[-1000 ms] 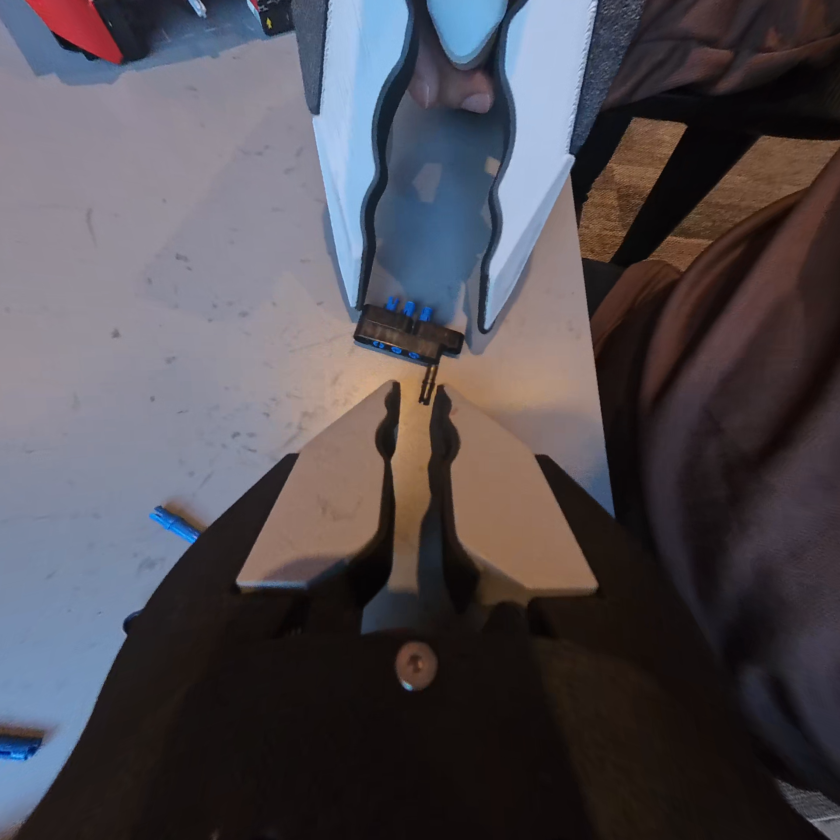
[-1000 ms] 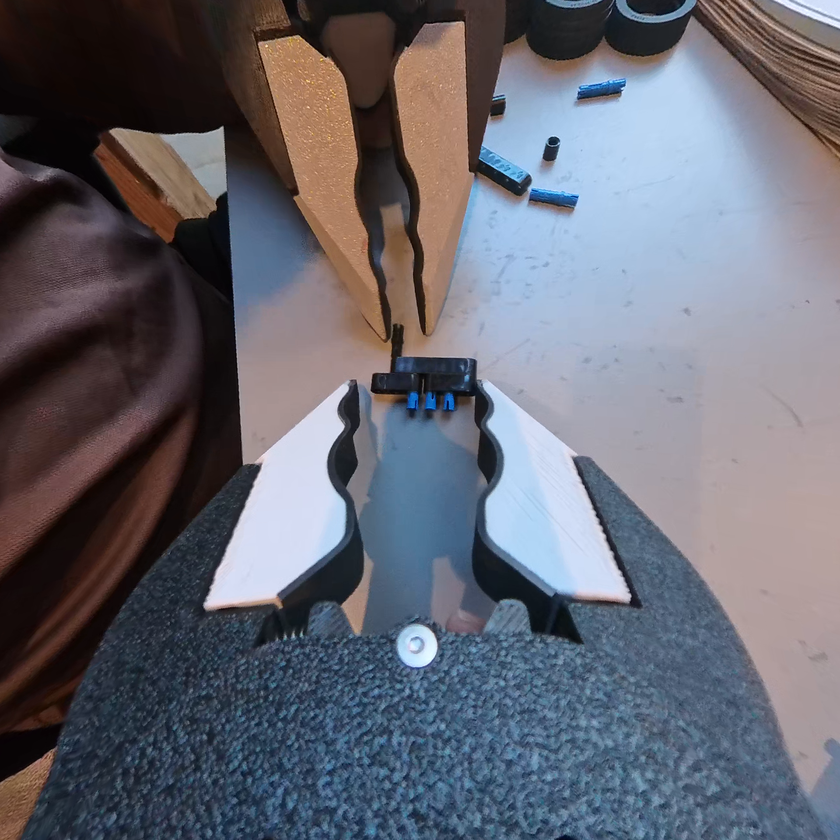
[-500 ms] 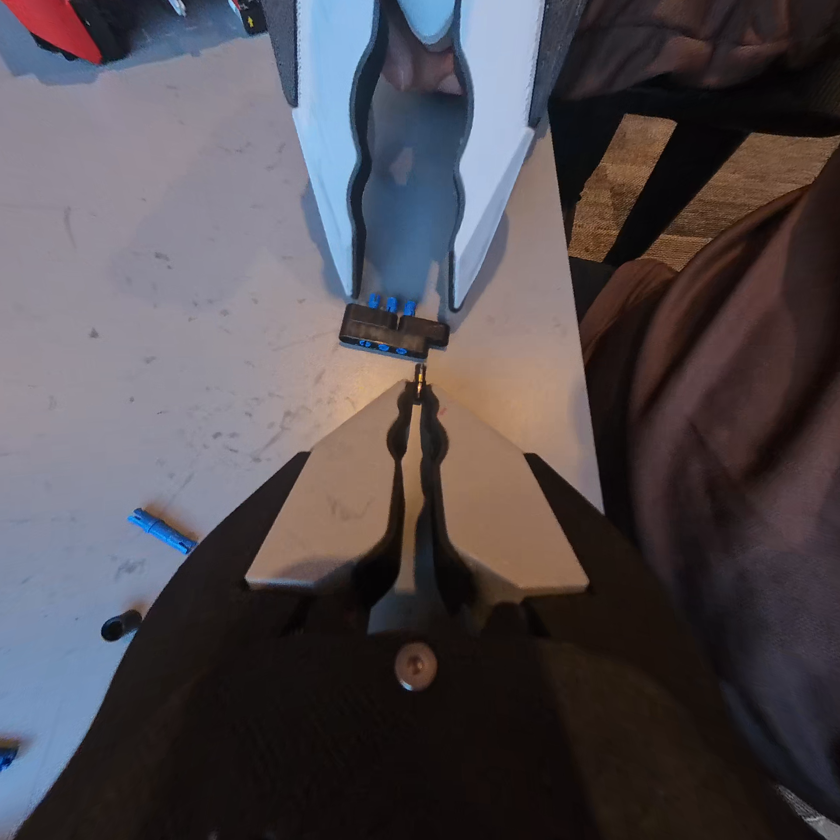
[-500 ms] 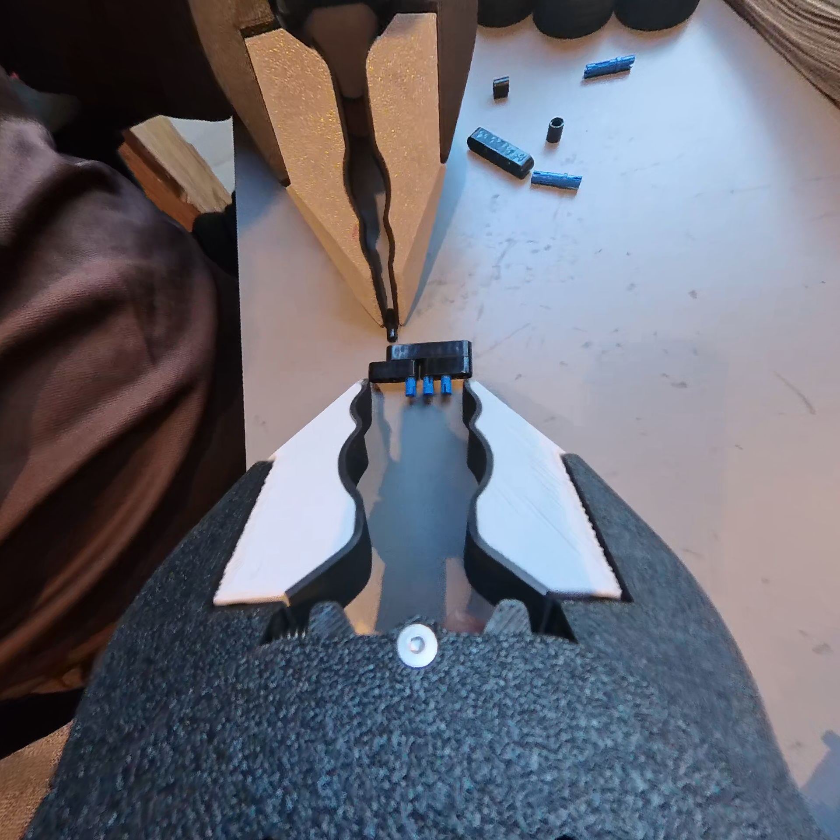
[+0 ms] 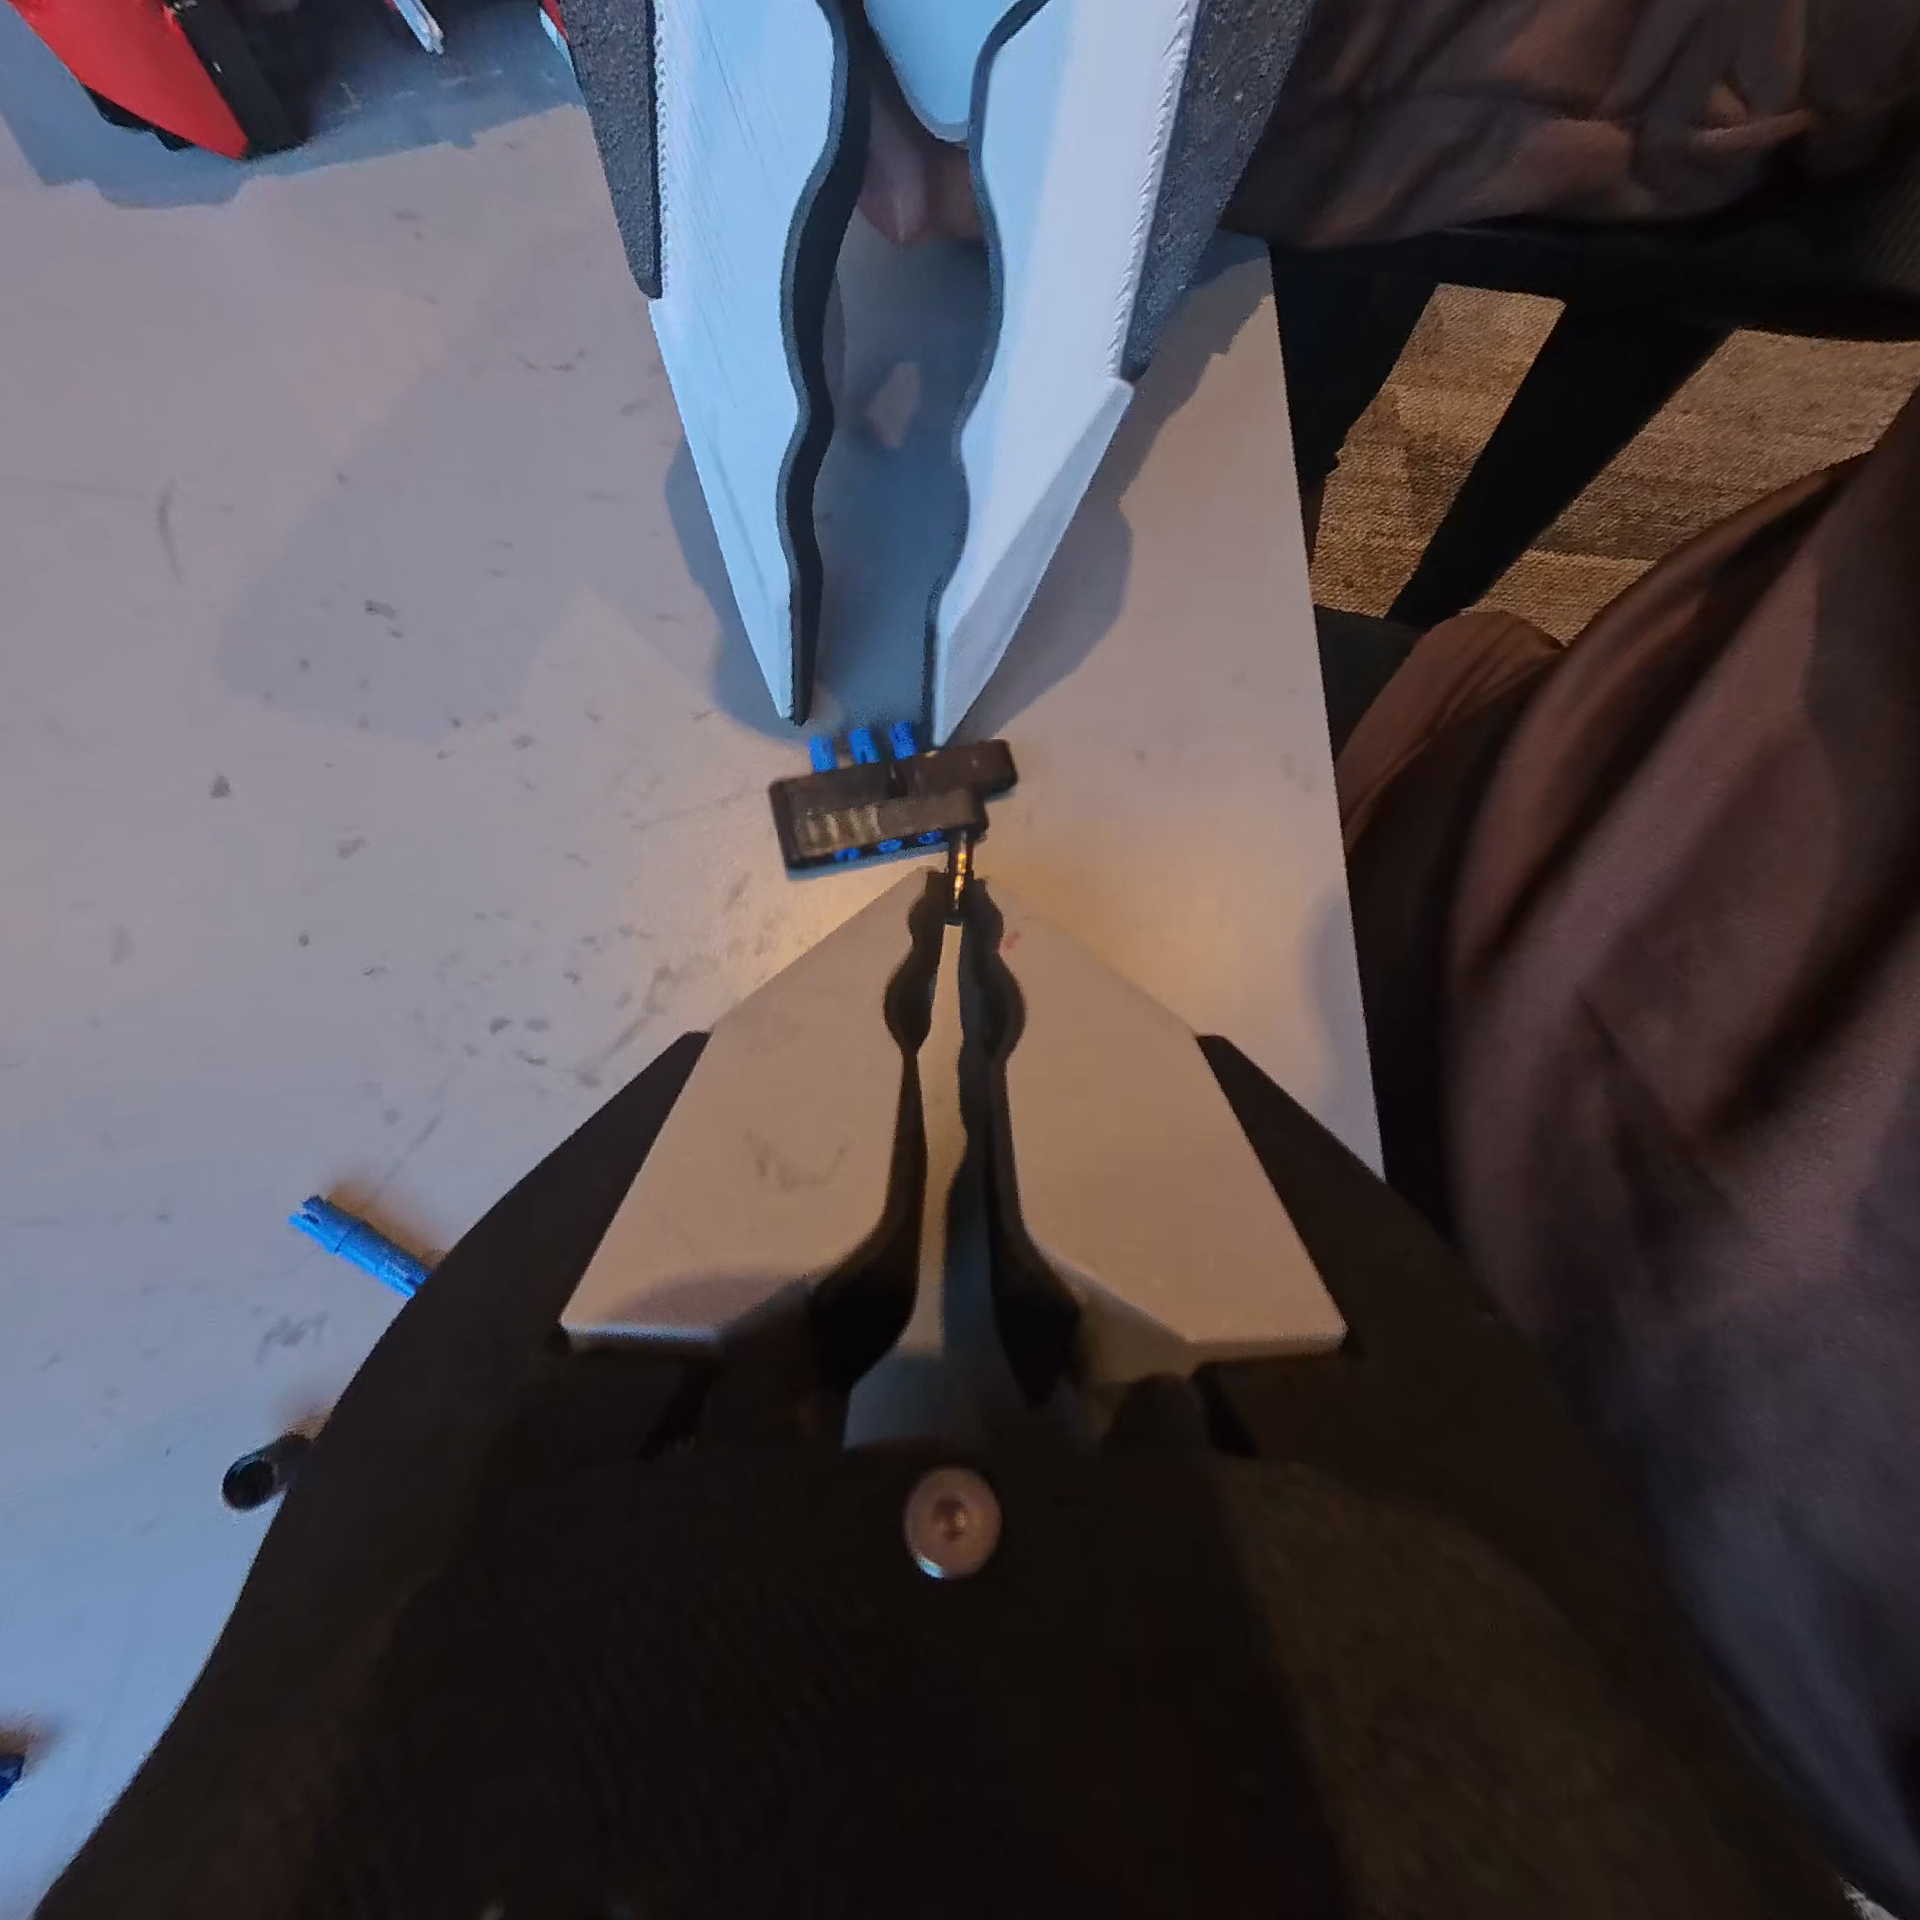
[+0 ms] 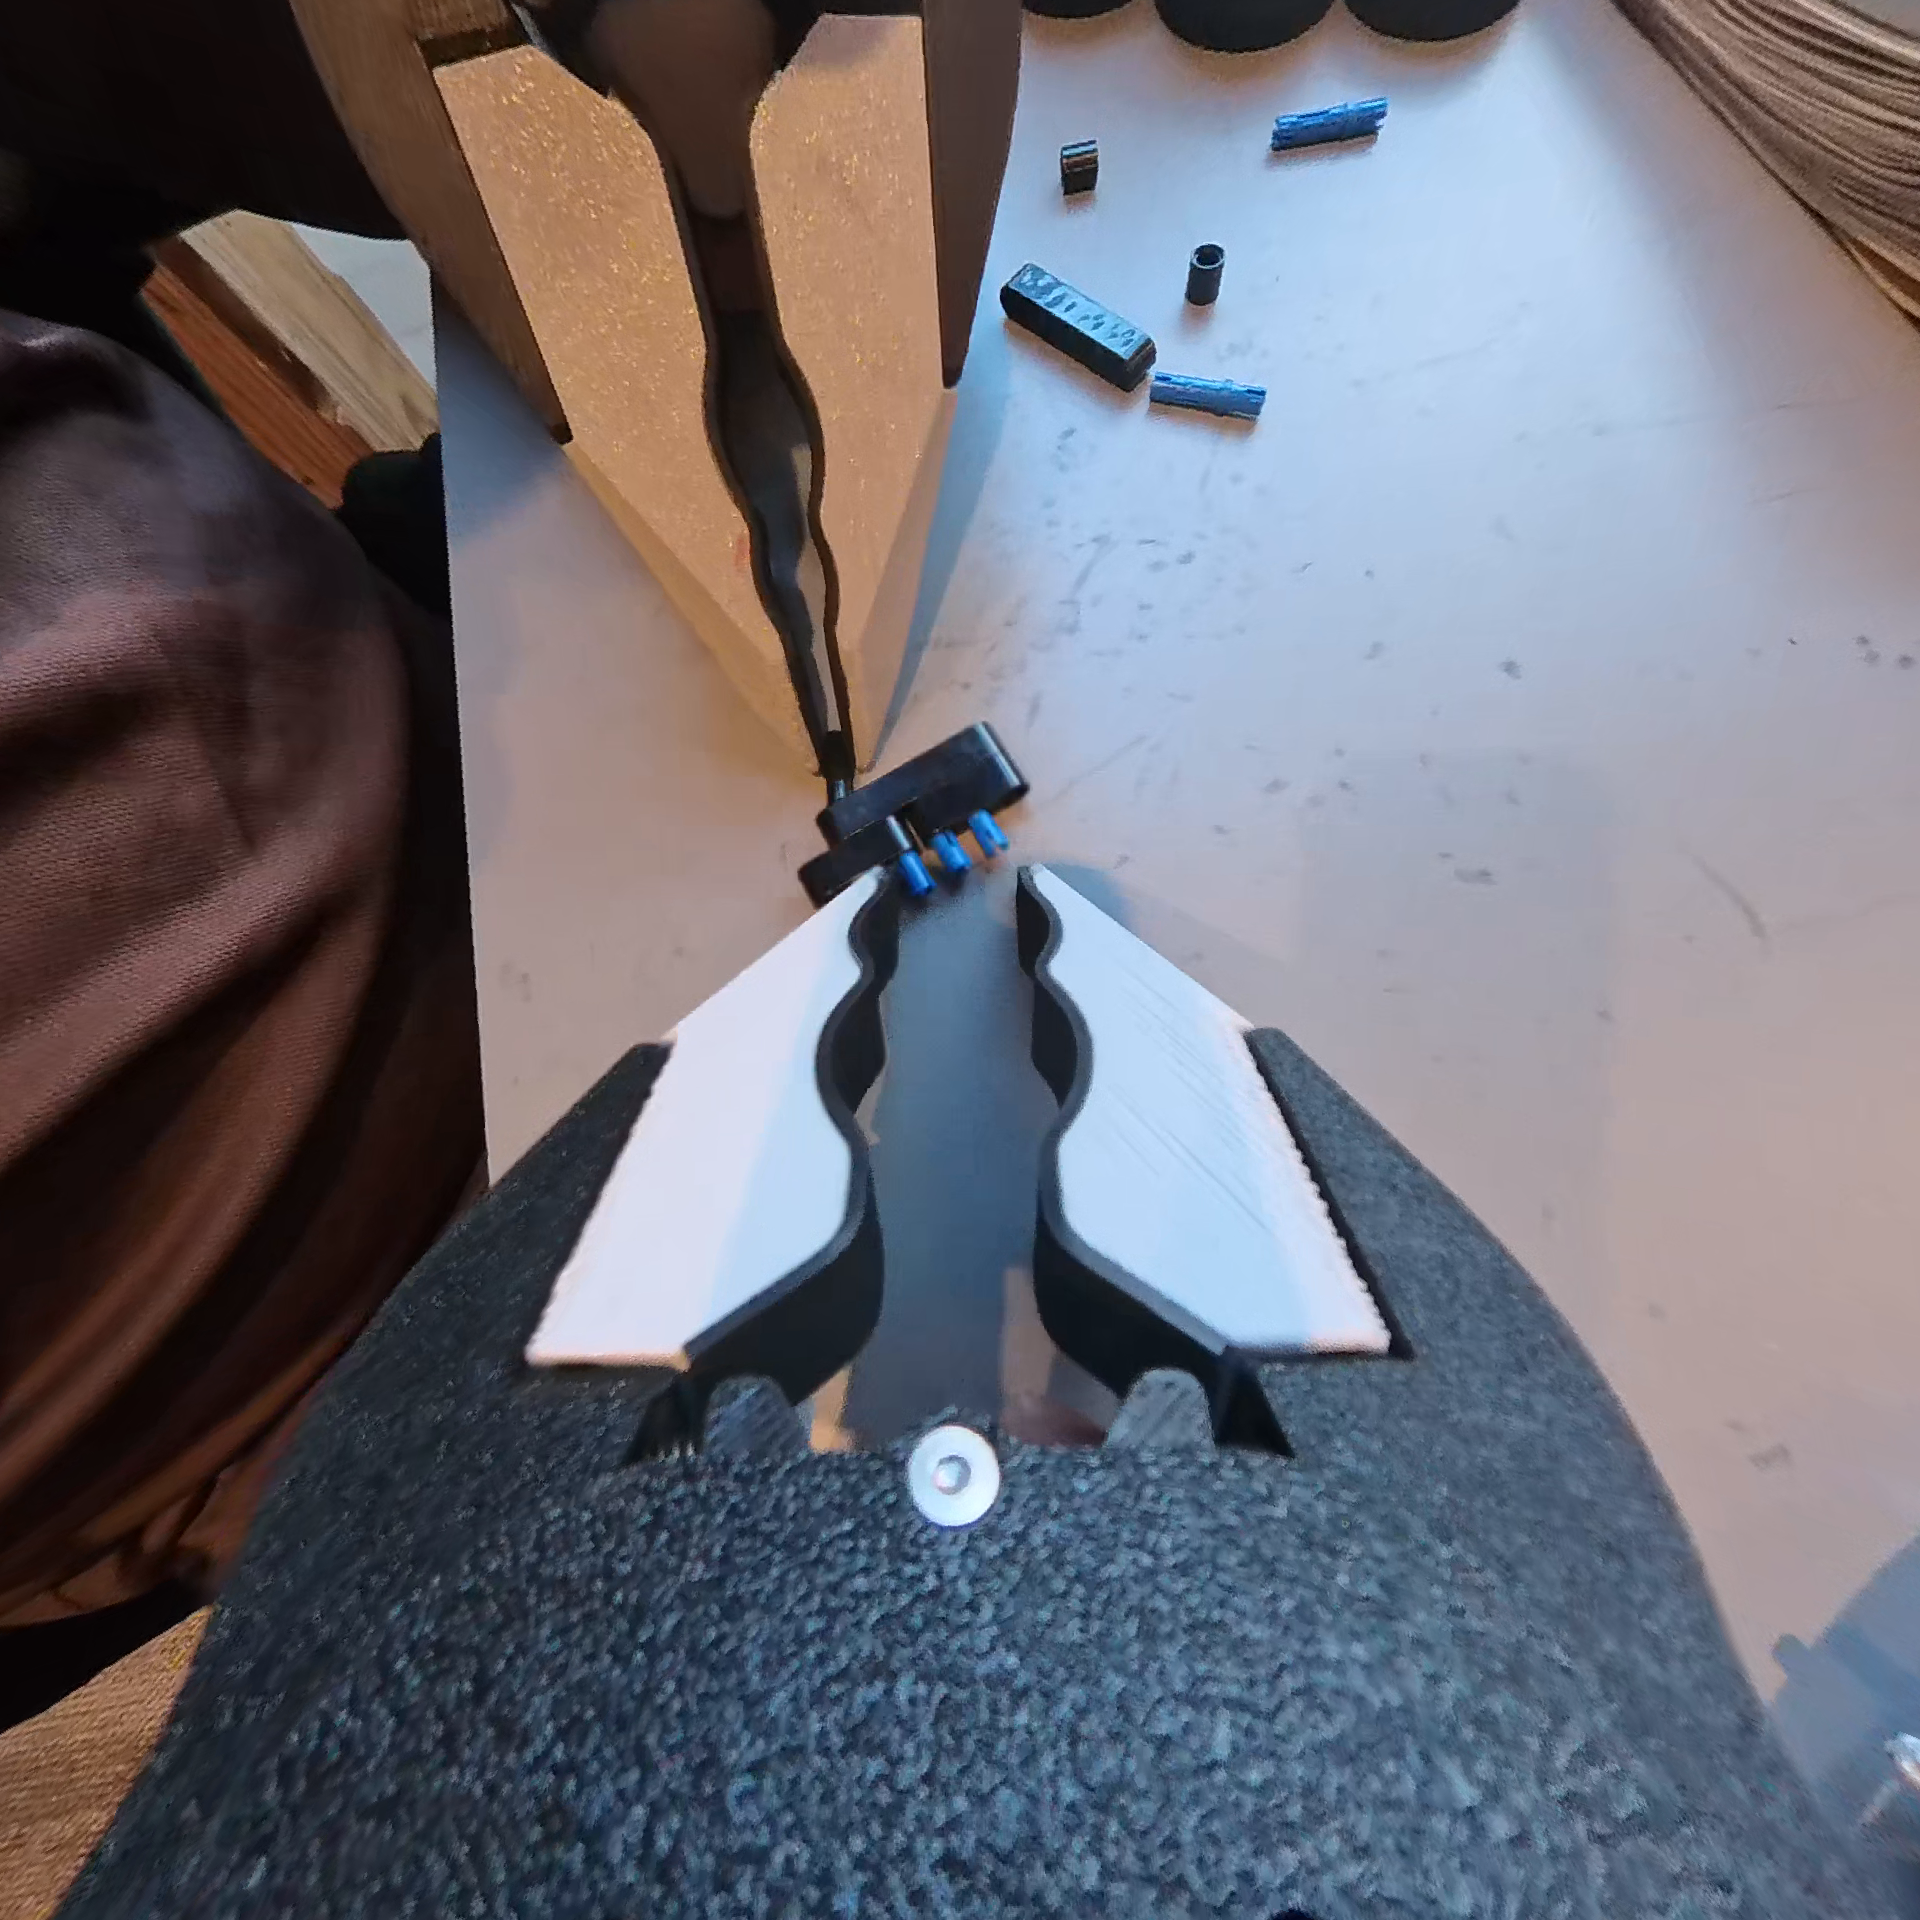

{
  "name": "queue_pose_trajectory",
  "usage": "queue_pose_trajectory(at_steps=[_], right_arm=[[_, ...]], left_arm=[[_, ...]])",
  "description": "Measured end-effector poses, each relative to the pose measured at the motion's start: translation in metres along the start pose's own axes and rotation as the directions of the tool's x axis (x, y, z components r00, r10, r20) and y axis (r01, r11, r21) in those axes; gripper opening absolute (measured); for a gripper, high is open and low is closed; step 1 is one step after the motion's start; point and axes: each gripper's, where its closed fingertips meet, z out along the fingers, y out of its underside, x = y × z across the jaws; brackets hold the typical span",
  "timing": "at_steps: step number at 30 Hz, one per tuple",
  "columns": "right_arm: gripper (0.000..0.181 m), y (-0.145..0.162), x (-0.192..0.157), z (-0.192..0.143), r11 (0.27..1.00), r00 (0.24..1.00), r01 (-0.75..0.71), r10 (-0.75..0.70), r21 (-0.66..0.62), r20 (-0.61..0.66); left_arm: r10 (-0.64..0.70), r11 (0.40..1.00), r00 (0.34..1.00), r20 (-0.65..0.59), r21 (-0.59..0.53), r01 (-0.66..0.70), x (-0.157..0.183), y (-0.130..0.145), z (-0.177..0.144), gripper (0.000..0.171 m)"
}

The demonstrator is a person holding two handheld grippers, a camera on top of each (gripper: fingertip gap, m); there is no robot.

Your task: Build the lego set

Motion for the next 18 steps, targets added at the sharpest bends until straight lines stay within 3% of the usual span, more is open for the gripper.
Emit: queue_pose_trajectory(at_steps=[6, 18], right_arm=[[0.017, 0.002, 0.002, -0.001, 1.000, 0.999, 0.018, -0.018, -0.006, -0.036], [0.017, 0.007, -0.015, -0.007, 1.000, 0.997, 0.017, -0.017, -0.006, 0.076]], left_arm=[[-0.011, 1.000, 1.000, 0.029, 0.003, 0.010, 0.000, -0.003, 0.003, 0.002], [-0.063, 0.998, 0.996, 0.062, 0.014, 0.063, 0.001, -0.004, 0.005, 0.002]])
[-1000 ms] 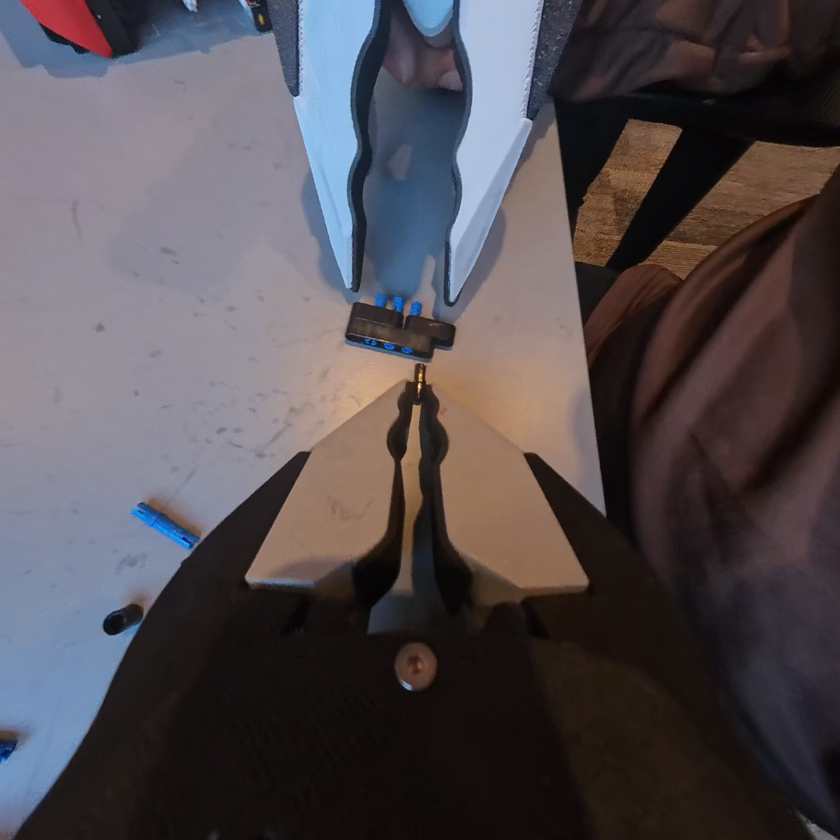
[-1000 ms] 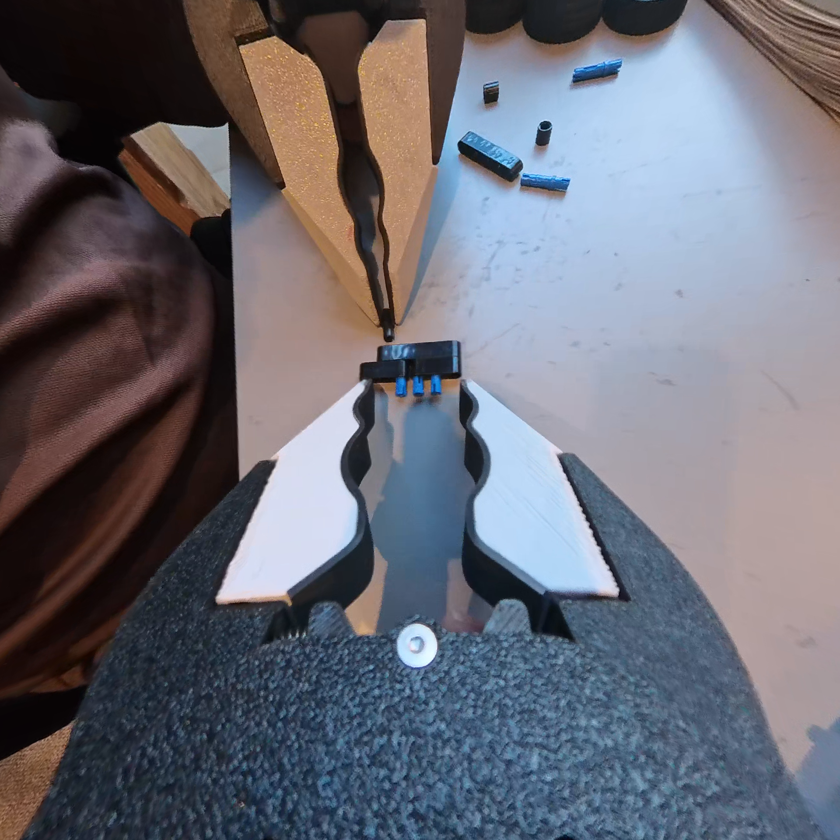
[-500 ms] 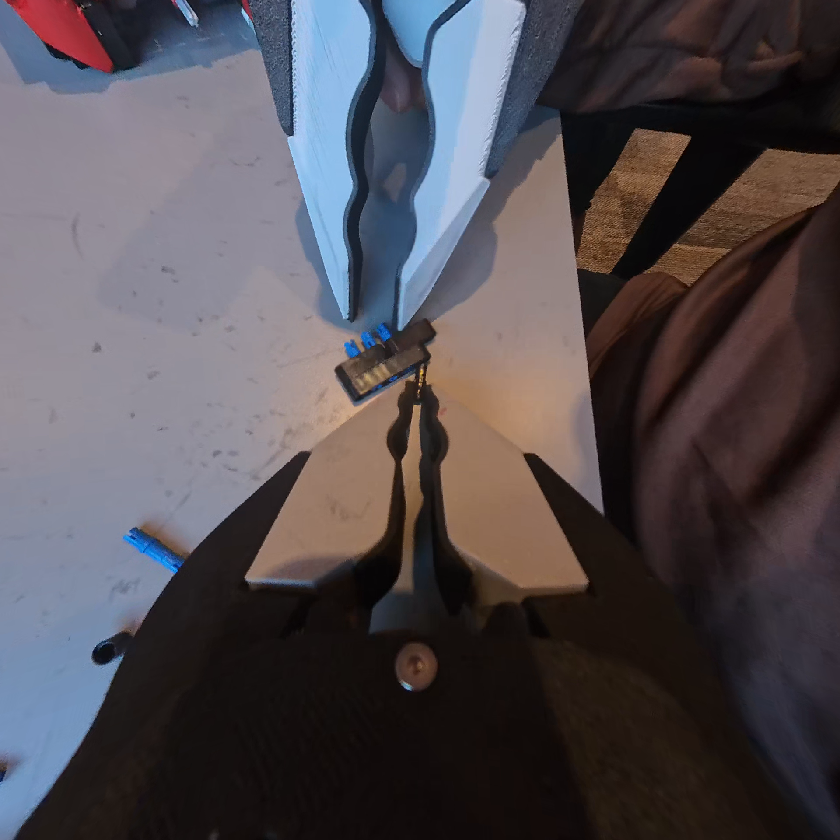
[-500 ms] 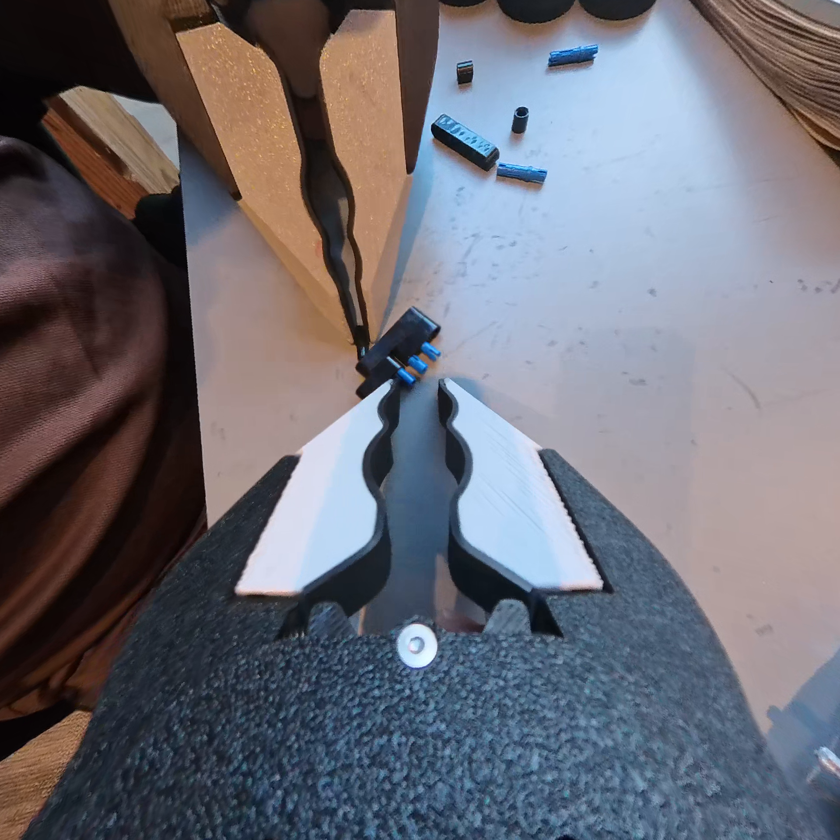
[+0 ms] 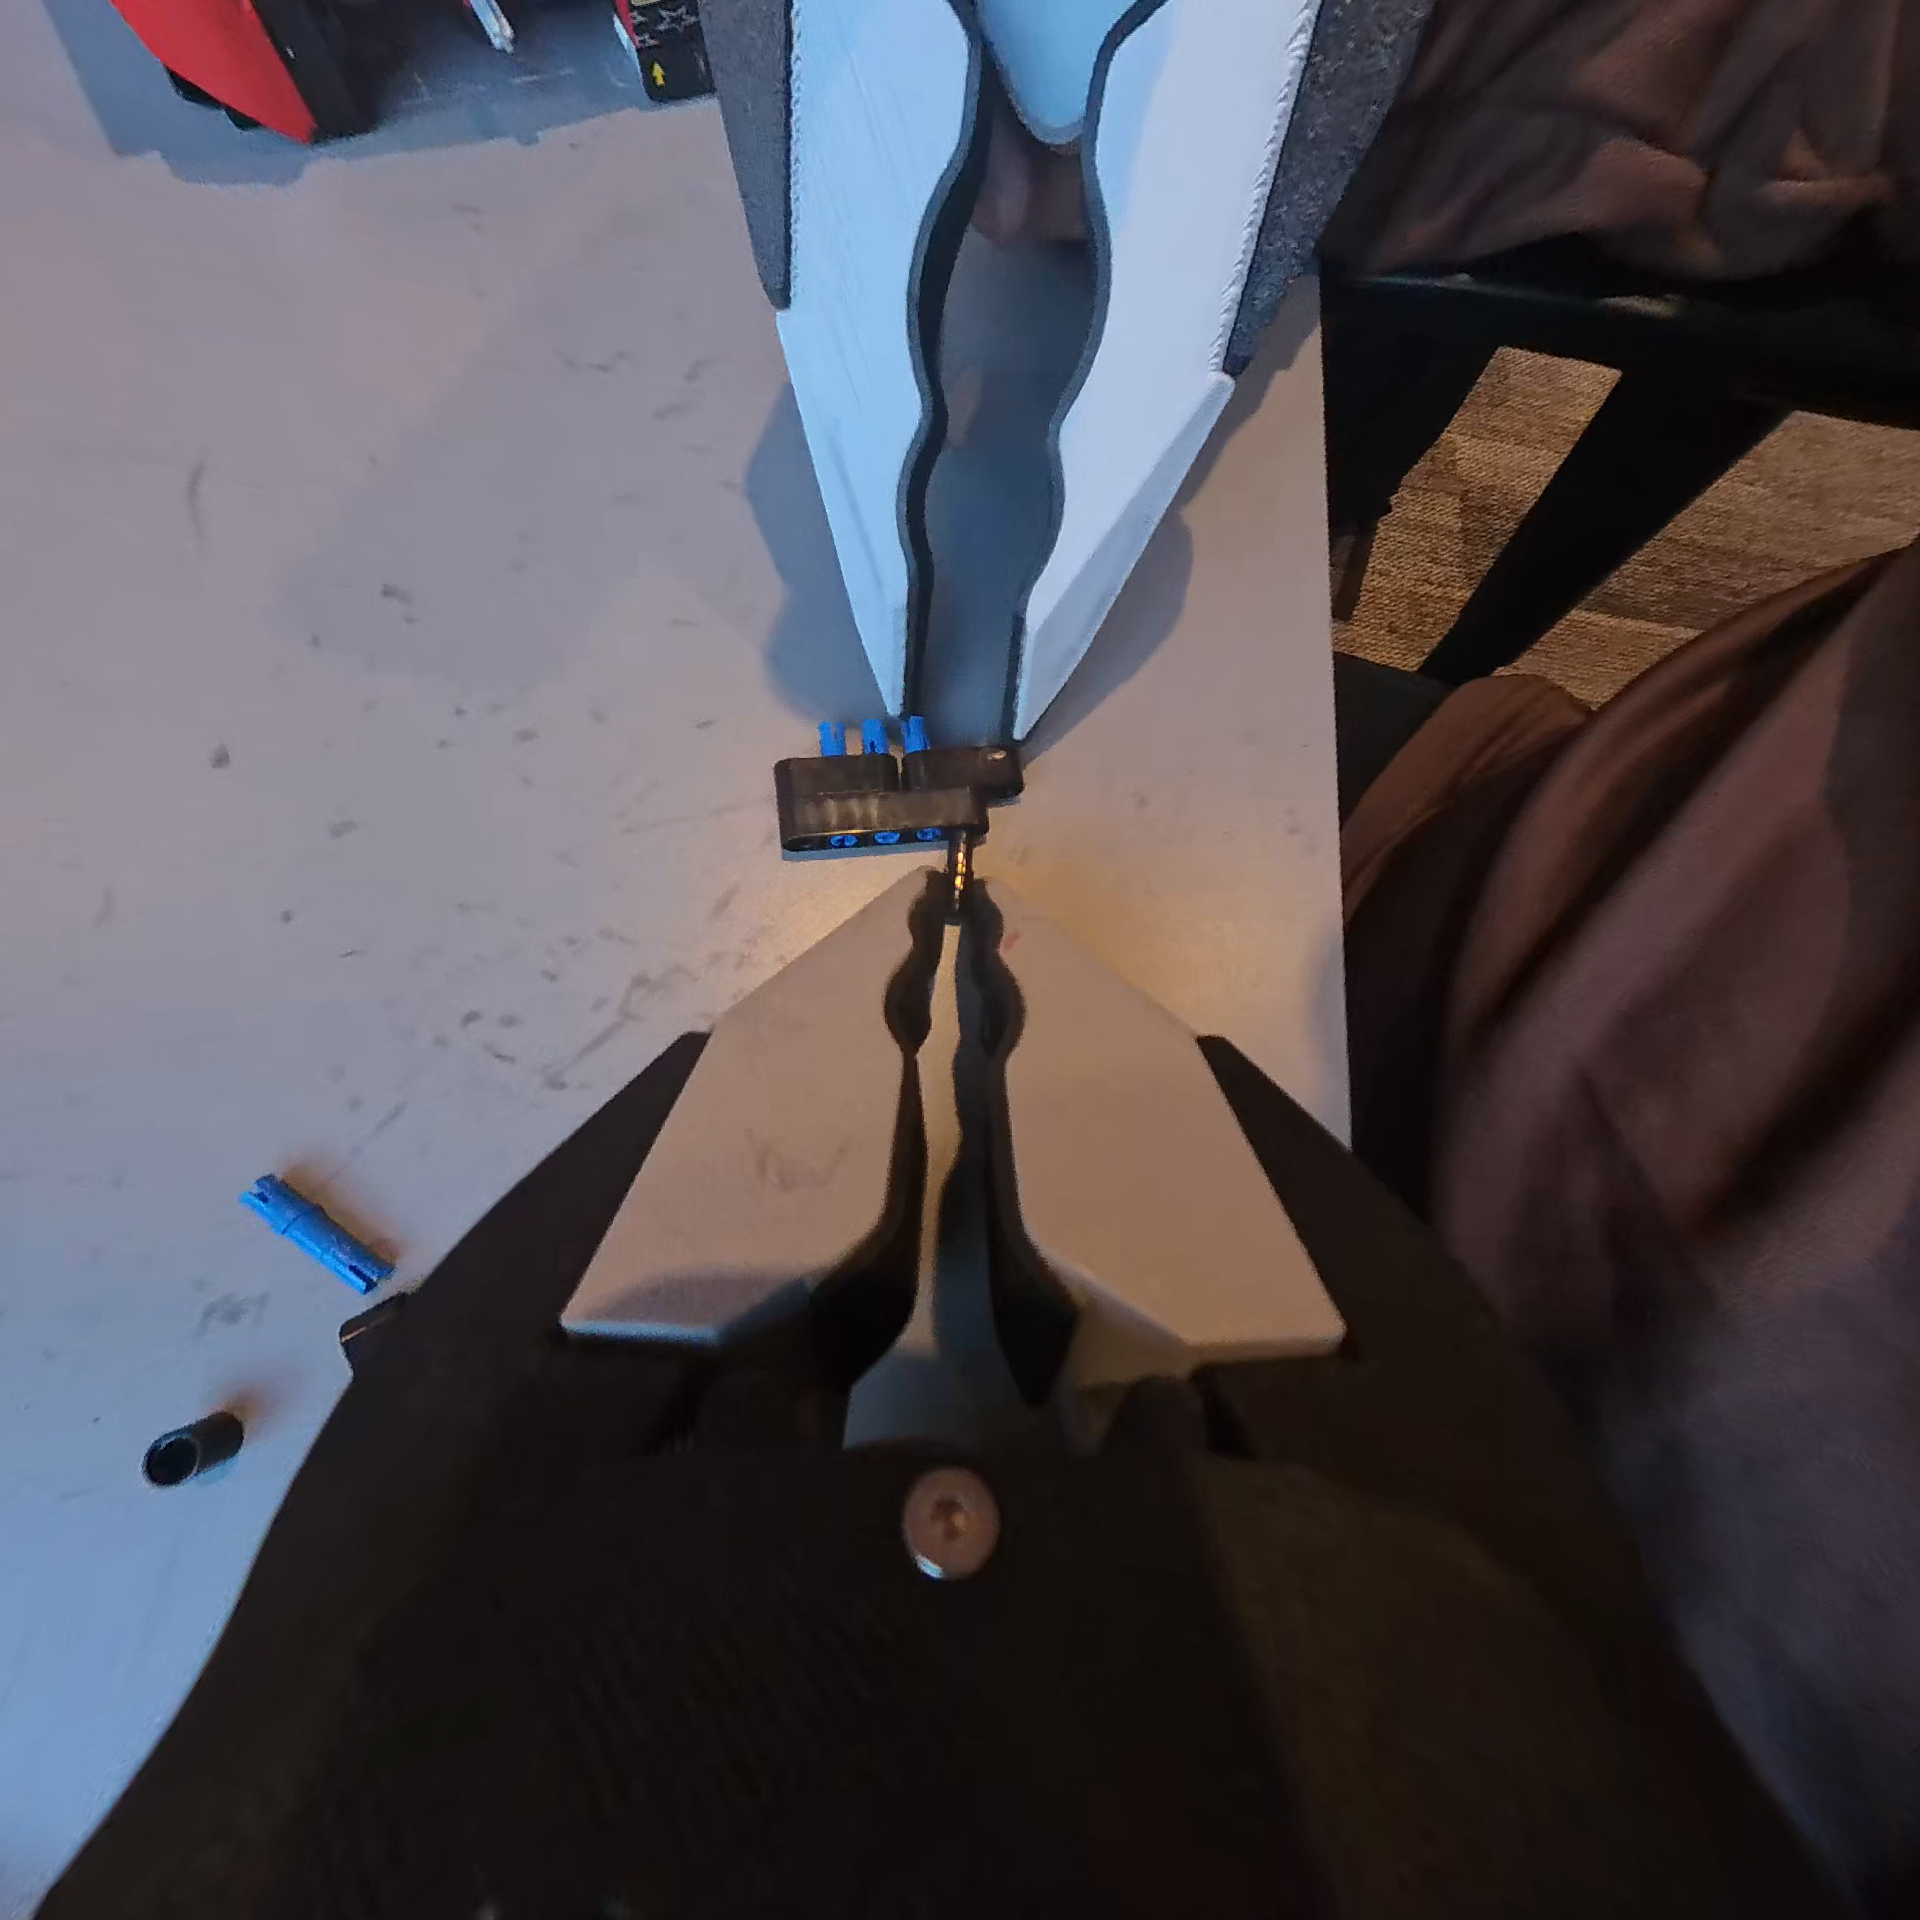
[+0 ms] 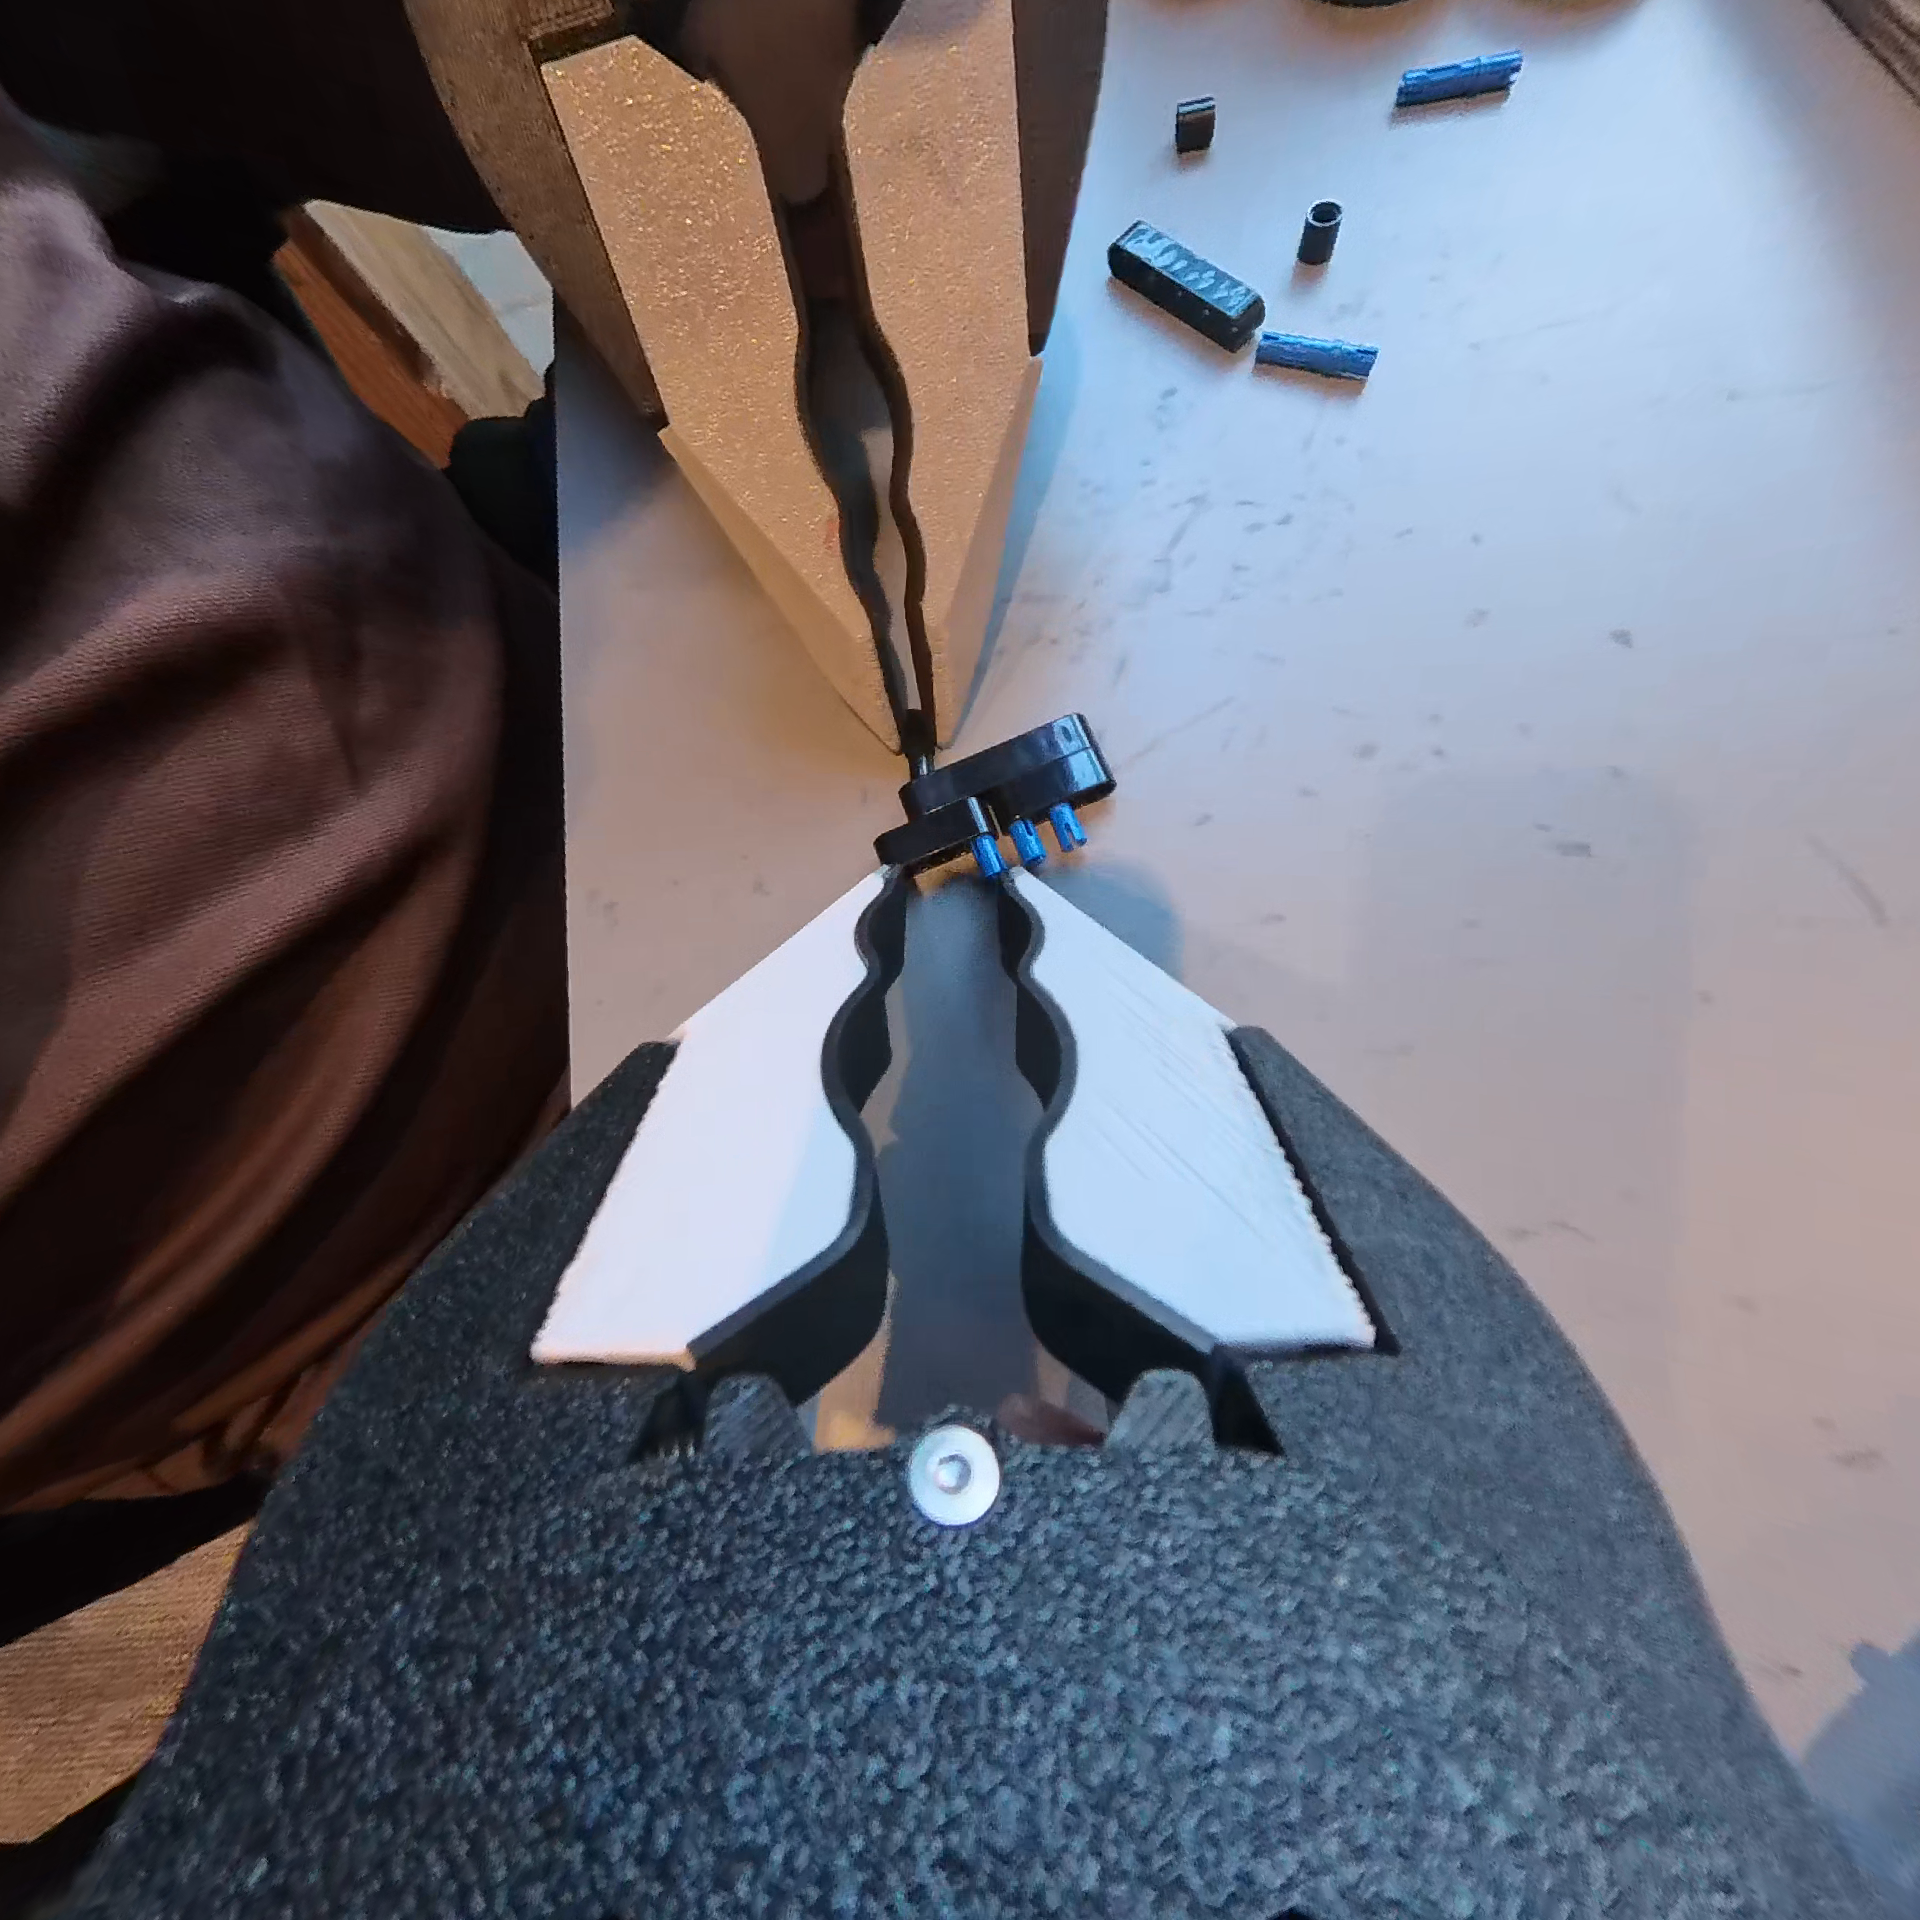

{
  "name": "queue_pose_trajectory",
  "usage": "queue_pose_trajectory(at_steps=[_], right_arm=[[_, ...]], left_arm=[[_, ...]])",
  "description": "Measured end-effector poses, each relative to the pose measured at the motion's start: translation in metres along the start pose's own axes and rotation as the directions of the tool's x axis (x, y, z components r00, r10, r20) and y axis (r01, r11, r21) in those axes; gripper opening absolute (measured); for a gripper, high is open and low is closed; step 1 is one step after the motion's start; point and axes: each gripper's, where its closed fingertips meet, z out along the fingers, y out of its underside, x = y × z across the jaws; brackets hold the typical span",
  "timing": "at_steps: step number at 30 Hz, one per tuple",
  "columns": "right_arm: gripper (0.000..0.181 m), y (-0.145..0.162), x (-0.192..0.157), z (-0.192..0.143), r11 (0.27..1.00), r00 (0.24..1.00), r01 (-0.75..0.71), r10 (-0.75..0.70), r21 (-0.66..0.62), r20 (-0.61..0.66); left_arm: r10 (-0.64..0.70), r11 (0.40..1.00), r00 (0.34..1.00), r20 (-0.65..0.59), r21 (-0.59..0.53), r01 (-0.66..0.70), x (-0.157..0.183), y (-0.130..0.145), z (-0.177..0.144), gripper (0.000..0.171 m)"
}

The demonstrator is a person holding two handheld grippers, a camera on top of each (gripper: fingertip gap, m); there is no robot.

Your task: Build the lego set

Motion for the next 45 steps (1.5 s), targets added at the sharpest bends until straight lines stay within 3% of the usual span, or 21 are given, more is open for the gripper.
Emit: queue_pose_trajectory(at_steps=[9, 21, 39, 45], right_arm=[[0.015, 0.000, -0.005, -0.005, 0.999, 0.999, -0.029, 0.028, 0.020, 0.038], [0.020, 0.005, 0.012, -0.007, 1.000, 0.998, 0.015, -0.016, -0.010, -0.058], [0.020, 0.001, 0.008, 0.000, 0.999, 0.997, 0.050, -0.051, -0.019, -0.058], [0.019, 0.001, 0.008, 0.001, 0.998, 0.995, 0.064, -0.066, -0.023, -0.072]], left_arm=[[-0.026, 1.000, 0.999, 0.019, 0.005, 0.026, 0.000, -0.001, 0.001, 0.002], [-0.027, 1.000, 1.000, 0.012, 0.005, 0.027, 0.000, -0.001, 0.002, 0.002], [-0.038, 0.999, 0.999, 0.017, -0.001, 0.038, -0.001, -0.002, 0.002, 0.001], [0.038, 0.993, 0.998, 0.045, -0.116, -0.032, -0.001, -0.001, 0.002, 0.002]])
